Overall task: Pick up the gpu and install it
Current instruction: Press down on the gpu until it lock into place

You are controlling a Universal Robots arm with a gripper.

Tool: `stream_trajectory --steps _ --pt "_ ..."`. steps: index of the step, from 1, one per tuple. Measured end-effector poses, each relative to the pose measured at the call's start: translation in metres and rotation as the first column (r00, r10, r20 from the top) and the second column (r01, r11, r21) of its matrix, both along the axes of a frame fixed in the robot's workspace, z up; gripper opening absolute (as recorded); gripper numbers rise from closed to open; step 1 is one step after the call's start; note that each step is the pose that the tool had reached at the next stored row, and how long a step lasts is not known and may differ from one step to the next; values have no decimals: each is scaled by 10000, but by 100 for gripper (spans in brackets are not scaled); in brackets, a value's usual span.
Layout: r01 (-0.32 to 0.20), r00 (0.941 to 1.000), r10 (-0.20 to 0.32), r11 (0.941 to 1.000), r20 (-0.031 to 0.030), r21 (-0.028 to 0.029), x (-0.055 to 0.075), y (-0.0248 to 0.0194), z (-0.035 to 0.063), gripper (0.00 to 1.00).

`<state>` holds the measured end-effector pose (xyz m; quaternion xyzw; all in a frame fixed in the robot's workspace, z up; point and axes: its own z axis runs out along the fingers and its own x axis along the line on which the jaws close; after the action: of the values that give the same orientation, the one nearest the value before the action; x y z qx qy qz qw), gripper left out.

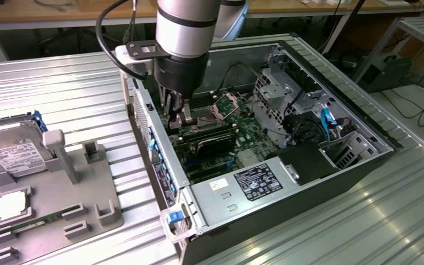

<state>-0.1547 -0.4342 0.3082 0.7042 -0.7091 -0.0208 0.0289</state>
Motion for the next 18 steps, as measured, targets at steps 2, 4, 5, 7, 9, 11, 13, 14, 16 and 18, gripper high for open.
stream_trajectory --steps 2,4,5,7,9,11,13,14,16,18 --pt "-1 10000 1 10000 -1 15 0 -7 0 11" --pt "-1 10000 1 10000 -3 43 1 -18 0 11" --pt "-1 10000 1 10000 -3 69 0 -25 0 11" --pt "-1 10000 1 9999 -4 100 0 -36 0 11" --pt "-1 10000 1 9999 -4 136 0 -44 0 11" --pt "-2 10000 2 9999 -6 158 0 -51 0 11" --pt "-5 10000 5 9998 -7 180 0 -59 0 11" --pt "-6 10000 6 9998 -7 194 0 -63 0 11" --pt "-9 10000 9 9998 -8 217 0 -70 0 11" --pt "-15 10000 15 9997 -8 248 0 -81 0 11"
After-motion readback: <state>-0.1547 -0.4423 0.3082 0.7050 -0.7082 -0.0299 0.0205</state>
